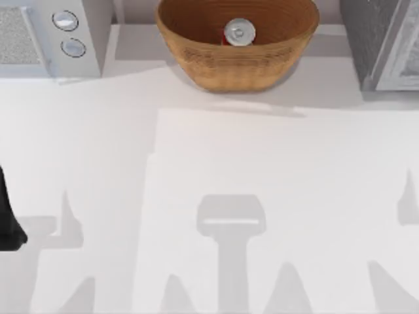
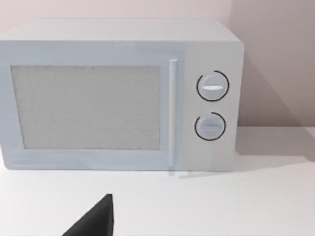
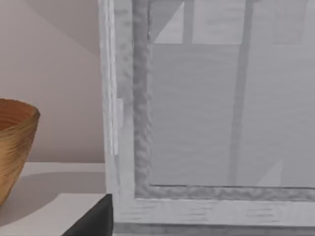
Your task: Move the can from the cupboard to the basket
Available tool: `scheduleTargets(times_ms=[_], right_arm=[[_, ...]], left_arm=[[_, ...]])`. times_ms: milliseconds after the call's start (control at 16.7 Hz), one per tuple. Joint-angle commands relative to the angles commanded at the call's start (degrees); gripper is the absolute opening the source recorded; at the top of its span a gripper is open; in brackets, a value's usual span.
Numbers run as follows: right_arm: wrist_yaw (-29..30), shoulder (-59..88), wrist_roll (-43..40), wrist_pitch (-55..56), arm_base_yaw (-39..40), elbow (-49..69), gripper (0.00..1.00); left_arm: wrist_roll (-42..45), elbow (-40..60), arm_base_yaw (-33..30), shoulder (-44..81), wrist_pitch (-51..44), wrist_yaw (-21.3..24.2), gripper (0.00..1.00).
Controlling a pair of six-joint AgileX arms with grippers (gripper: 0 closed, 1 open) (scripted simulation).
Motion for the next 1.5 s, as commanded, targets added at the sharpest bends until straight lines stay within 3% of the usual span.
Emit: scheduleTargets(times_ms=[480,780,960,1500], right_arm=[[-26.2,43.98,0.67,31.38,-26.82,9.27,1.0],[-38.05,61.85,0.95,45.56,-38.91,13.68,1.0],[-41.29,66.28,1.04,49.51,-42.23,14.9,1.0],[-41.87,66.32,1.11,46.24,-42.55,18.45,1.0]], left_arm=[[0.0,0.0,0.0,0.0,0.0,0.0,1.0],[0.0,0.0,0.0,0.0,0.0,0.0,1.0],[0.0,0.0,0.0,0.0,0.0,0.0,1.0],[0.0,0.0,0.0,0.0,0.0,0.0,1.0]])
